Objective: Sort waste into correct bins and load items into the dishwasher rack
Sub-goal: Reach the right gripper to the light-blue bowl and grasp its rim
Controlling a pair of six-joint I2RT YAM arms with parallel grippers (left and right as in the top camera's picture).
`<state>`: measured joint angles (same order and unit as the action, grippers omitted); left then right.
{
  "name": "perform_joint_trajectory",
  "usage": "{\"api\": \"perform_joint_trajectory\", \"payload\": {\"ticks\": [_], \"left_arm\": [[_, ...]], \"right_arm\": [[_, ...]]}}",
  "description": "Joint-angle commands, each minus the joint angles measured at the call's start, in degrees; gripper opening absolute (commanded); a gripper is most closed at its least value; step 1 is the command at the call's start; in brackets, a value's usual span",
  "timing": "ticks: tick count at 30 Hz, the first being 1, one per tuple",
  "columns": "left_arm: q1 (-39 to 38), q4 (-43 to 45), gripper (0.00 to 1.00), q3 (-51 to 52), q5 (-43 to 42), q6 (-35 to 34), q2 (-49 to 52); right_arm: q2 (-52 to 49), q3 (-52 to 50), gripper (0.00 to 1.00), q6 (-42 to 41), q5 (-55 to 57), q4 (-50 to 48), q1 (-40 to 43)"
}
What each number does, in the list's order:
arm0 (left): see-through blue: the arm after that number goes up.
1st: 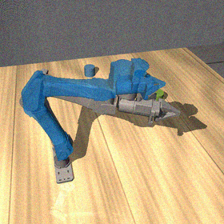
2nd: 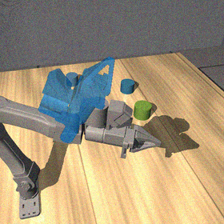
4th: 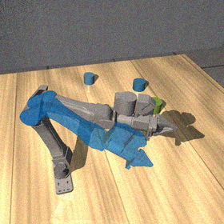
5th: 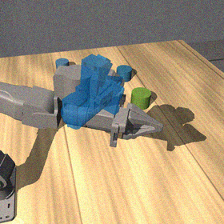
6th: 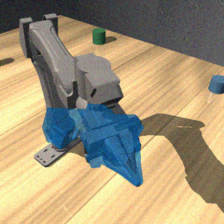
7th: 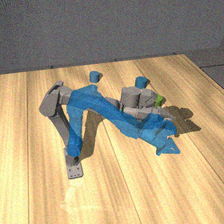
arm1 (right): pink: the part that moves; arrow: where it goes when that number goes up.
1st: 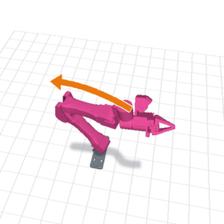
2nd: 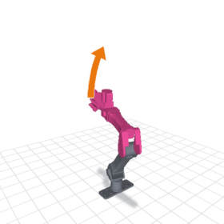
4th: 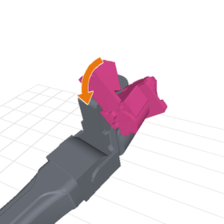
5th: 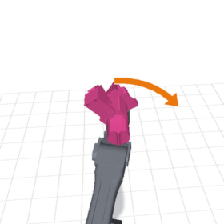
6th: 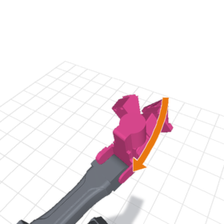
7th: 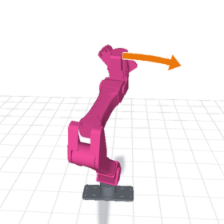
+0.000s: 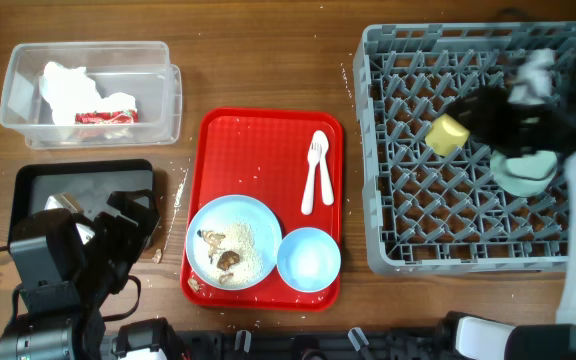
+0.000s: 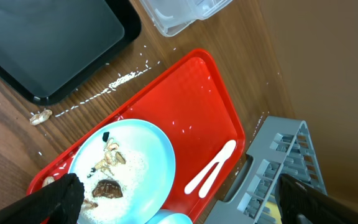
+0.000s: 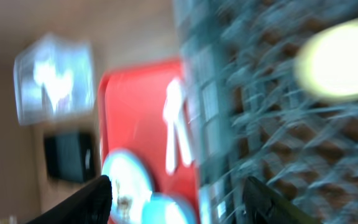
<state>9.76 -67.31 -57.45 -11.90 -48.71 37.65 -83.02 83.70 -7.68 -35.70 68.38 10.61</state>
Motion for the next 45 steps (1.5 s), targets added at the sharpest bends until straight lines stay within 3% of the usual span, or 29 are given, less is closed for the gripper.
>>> {"api": "perform_joint_trajectory", "payload": {"ticks": [1,3,6,8,13,17,22,33,37,40,44,45], "left_arm": [[0.11,0.17,1.00,0.02,-0.61,0.50,-0.11],[0.11,0.17,1.00,0.02,-0.61,0.50,-0.11],[0.11,0.17,1.00,0.02,-0.61,0.50,-0.11],[0.11,0.17,1.00,0.02,-0.61,0.50,-0.11],[0.11,0.17,1.00,0.02,-0.61,0.50,-0.11],[0.11,0.17,1.00,0.02,-0.61,0.50,-0.11],[0.11,0.17,1.00,0.02,-0.61,0.50,-0.11],[0.11,0.17,1.00,0.02,-0.61,0.50,-0.11],[0.11,0.17,1.00,0.02,-0.61,0.50,-0.11],[0.11,0.17,1.00,0.02,-0.61,0.50,-0.11],[0.11,0.17,1.00,0.02,-0.61,0.50,-0.11],[0.11,0.17,1.00,0.02,-0.61,0.50,-0.11]], "right_arm": [[-0.13,-0.22,0.69,4.42,1.36,2.32,-14.91],[-0.13,-0.22,0.69,0.72,6.34,2.38,-24.22],[-0.59,-0.22,0.69,-12.79,21.55,2.93,-39.15],[-1.57,-0.26,0.69,-17.35,27.21,3.52,-47.34],[-4.74,-3.85,0.66,-28.13,33.27,0.85,-63.67],[-6.84,-7.67,0.62,-33.35,32.46,-1.42,-67.82],[-10.54,-15.43,0.51,-34.03,24.76,-11.96,-70.73],[-20.09,-16.76,0.44,-31.32,27.34,-12.50,-74.58],[-21.77,-16.76,0.36,-31.32,28.41,-12.66,-74.95],[-22.03,-16.76,0.18,-31.30,28.39,-12.72,-74.95],[-22.03,-16.74,0.04,-31.32,28.39,-12.15,-74.93],[-22.03,-16.72,0.04,-31.32,28.37,-12.13,-74.93]]}}
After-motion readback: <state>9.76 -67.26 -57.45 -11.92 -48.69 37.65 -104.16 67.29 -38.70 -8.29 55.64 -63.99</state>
